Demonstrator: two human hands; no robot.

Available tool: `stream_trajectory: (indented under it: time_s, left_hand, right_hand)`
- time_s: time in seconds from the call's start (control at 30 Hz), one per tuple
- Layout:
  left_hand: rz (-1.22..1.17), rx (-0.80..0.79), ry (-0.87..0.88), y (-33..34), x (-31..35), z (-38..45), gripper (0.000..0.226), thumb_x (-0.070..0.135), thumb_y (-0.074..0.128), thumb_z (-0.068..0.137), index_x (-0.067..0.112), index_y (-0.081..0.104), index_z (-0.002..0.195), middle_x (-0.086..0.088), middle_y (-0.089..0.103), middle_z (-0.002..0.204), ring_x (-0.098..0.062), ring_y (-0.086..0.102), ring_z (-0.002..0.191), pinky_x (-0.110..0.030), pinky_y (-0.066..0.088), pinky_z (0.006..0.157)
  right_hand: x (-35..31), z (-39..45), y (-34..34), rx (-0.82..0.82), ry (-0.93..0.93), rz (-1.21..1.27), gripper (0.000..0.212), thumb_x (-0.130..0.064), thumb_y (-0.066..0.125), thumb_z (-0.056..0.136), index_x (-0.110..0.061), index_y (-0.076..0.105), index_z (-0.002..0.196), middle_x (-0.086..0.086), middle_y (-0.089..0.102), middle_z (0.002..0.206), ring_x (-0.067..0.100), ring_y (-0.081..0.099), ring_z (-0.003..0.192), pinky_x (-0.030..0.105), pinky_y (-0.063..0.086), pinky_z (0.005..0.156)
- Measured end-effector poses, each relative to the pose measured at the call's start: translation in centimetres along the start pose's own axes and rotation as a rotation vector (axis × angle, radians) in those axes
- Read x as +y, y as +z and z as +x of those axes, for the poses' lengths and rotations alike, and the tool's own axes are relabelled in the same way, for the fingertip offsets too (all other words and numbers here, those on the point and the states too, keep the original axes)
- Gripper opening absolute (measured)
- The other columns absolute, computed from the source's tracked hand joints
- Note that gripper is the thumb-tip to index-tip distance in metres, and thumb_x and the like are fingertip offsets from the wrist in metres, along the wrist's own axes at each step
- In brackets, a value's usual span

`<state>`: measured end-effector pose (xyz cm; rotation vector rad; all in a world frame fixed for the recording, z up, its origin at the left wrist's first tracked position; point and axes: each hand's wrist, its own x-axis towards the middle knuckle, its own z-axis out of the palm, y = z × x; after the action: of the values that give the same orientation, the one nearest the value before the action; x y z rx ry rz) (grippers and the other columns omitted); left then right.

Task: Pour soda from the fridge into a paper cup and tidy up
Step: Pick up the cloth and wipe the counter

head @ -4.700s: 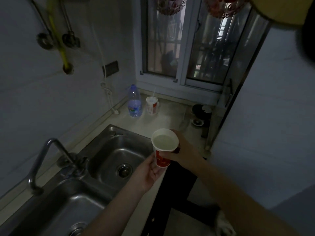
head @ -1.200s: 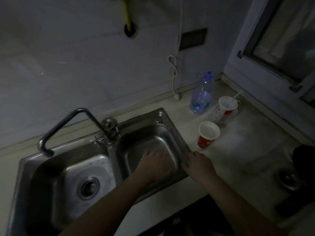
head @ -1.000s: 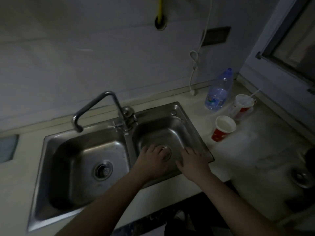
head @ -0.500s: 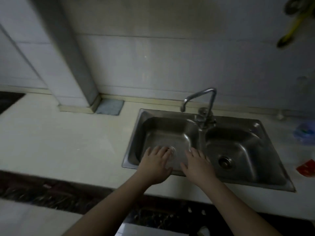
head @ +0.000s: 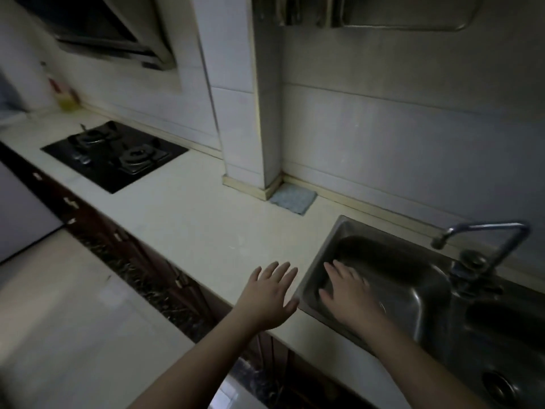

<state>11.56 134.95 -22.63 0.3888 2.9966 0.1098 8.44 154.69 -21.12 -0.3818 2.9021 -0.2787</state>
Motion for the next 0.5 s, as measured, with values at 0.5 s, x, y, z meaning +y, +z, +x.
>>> stream_trajectory:
  time_s: [0.5]
  left_hand:
    - [0.020,-0.016,-0.154,-2.1,-5.2,1.9,0.065,0.050,0.029,0.099,0.028,0.005,0.155,0.003,0.008,0.163,-0.020,0.004,0.150,-0.044,0.009,0.120]
  right_hand:
    - [-3.3,7.6,-1.5,-0.045,-0.155,0.103,0.067,-0.045,0.040,0.096,-0.027,0.008,0.152,-0.001,0.013,0.159,0.021,0.016,0.144,0.042,0.019,0.115]
